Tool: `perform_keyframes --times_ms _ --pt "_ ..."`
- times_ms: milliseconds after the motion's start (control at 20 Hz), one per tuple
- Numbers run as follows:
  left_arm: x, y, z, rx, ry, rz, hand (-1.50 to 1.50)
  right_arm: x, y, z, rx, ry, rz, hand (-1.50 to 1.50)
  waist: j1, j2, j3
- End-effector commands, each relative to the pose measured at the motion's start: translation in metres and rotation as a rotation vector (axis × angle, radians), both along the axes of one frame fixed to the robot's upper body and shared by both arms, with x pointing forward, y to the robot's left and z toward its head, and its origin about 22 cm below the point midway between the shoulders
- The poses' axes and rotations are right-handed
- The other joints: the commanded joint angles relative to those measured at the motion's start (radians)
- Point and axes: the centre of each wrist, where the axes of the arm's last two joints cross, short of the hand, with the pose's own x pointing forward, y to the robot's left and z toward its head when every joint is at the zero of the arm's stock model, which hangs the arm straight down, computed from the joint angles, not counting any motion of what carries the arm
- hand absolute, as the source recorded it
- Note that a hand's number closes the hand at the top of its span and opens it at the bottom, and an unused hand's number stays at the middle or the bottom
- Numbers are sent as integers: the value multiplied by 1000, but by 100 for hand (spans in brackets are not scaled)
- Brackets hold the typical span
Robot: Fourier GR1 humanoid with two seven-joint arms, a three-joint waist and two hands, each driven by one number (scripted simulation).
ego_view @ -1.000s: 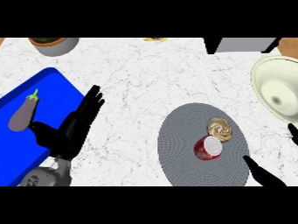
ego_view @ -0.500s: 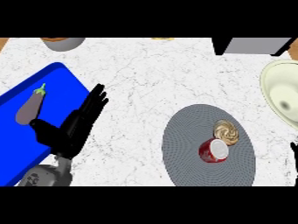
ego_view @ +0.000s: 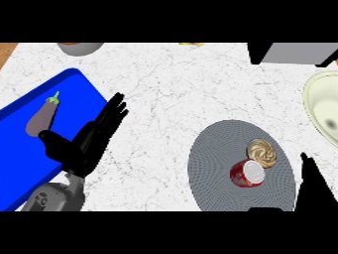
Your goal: Pick the can from the placemat and place it in the bowl
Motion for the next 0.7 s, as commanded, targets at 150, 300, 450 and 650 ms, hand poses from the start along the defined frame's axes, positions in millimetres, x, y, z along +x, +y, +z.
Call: perform_keyframes --times_ms 150,300,450,650 --pt "-11 -1 -5 -21 13 5 0 24 36 12 17 244 -180 -150 -8 -9 4" --pt "-4 10 -9 -6 9 22 0 35 37 1 -9 317 -179 -150 -10 -2 4" --pt "4 6 2 -11 13 21 0 43 36 1 10 327 -167 -150 -22 -4 6" --pt "-1 5 -11 -12 14 32 0 51 38 -3 9 369 -144 -150 -27 -4 6"
